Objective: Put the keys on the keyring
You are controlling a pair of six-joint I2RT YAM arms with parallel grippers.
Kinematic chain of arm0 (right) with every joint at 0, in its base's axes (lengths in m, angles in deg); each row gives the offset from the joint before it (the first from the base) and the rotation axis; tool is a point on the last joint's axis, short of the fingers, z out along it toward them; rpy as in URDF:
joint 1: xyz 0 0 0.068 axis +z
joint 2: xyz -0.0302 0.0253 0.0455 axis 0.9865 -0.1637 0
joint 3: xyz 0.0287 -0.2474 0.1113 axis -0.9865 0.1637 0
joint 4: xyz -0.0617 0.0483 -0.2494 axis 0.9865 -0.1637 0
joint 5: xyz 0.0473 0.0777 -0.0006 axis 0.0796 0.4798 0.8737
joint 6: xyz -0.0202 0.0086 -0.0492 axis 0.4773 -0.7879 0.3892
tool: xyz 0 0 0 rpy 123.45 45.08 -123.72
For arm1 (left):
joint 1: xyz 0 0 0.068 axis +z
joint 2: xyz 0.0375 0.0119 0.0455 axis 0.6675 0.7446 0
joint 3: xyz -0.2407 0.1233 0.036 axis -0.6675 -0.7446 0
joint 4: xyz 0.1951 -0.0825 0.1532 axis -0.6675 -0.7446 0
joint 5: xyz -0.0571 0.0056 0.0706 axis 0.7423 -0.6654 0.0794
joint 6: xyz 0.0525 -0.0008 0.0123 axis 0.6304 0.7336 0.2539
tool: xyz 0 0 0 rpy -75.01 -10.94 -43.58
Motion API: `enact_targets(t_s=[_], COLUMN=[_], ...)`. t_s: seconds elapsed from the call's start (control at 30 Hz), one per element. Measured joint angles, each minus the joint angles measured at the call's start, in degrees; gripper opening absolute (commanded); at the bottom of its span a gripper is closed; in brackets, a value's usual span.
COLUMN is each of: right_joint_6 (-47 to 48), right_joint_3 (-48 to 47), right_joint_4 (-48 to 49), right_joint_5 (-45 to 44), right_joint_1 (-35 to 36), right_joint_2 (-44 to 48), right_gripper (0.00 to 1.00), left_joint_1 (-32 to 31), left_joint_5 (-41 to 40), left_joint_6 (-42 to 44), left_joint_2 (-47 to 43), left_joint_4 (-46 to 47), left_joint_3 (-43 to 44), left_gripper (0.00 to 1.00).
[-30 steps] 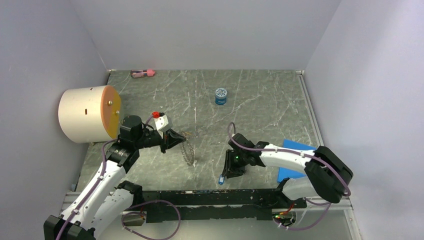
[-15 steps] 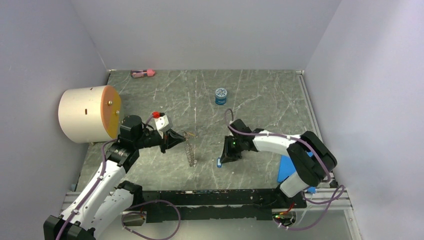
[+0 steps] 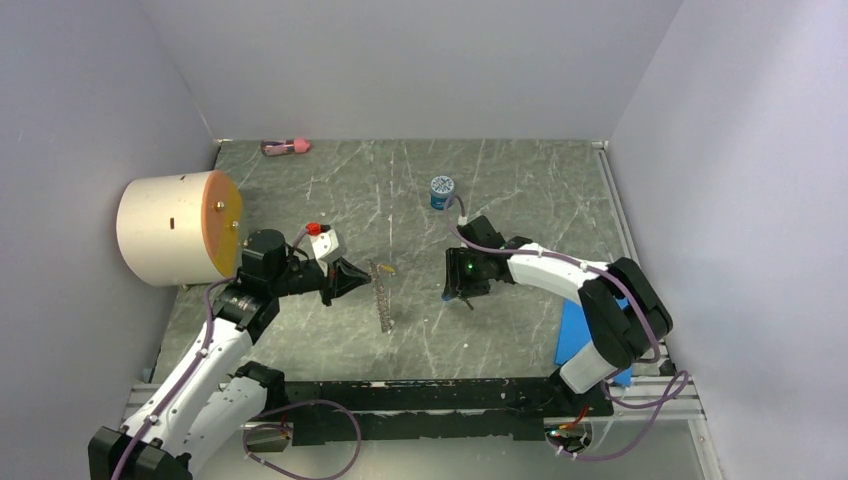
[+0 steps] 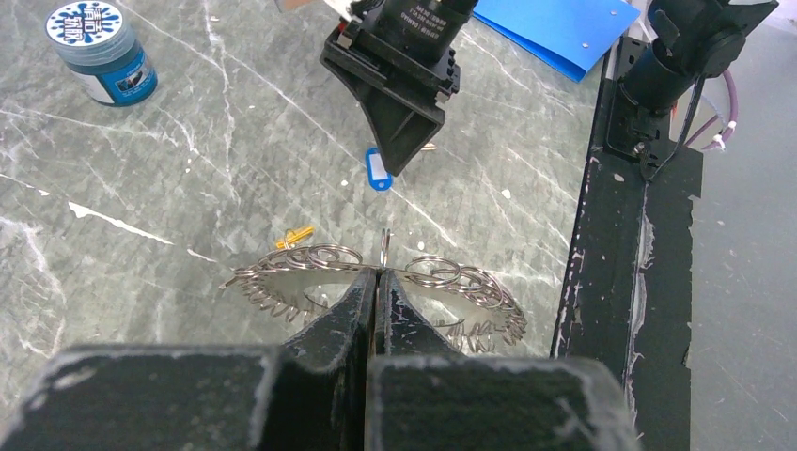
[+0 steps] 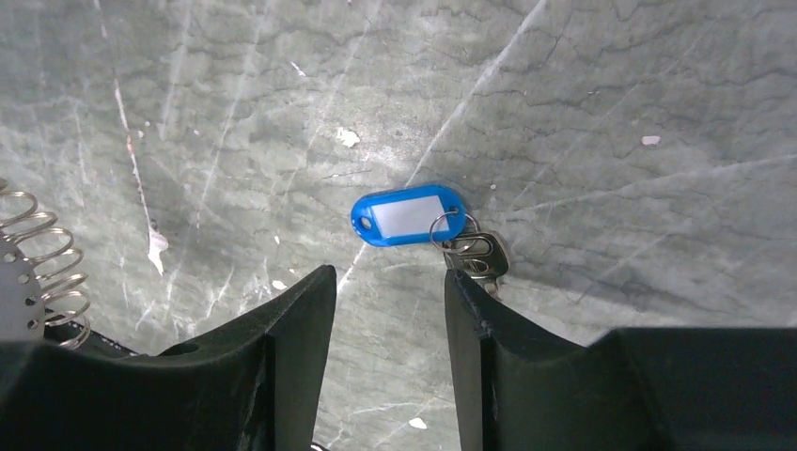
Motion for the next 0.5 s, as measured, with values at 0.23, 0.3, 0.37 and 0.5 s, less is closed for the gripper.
enact_targets(t_s=[0.23,0.3,0.37,0.5], right_joint_6=[3.02,3.3,3.56,3.67], right_joint_3=[0.02,0.07,0.2,1.81], right_joint_4=[-0.42,-0.39,-0.35,0.44], right_joint_5=[-2.21,-2.89,-3.1,-2.05], right_joint_1=[-0.02,-0.2,-1.05,-5.05], right_joint_2=[4.26,4.83,4.94,4.81], right_gripper=[0.49,0.49,0.5,0.52], left_joint_1=[0.04,0.04,0.04,0.04], left_joint_5=[0.04,0.04,0.04,0.07], left_joint_6=[-0.02,0.0,-0.02,-0.02], left_joint_2=[0.02,0.09,0.2,0.39], left_joint_4=[0.0,0.0,0.0,0.0], left_joint_3=[0.15,0.22,0.24,0.24], left_gripper=[0.03,0.03,0.03,0.03])
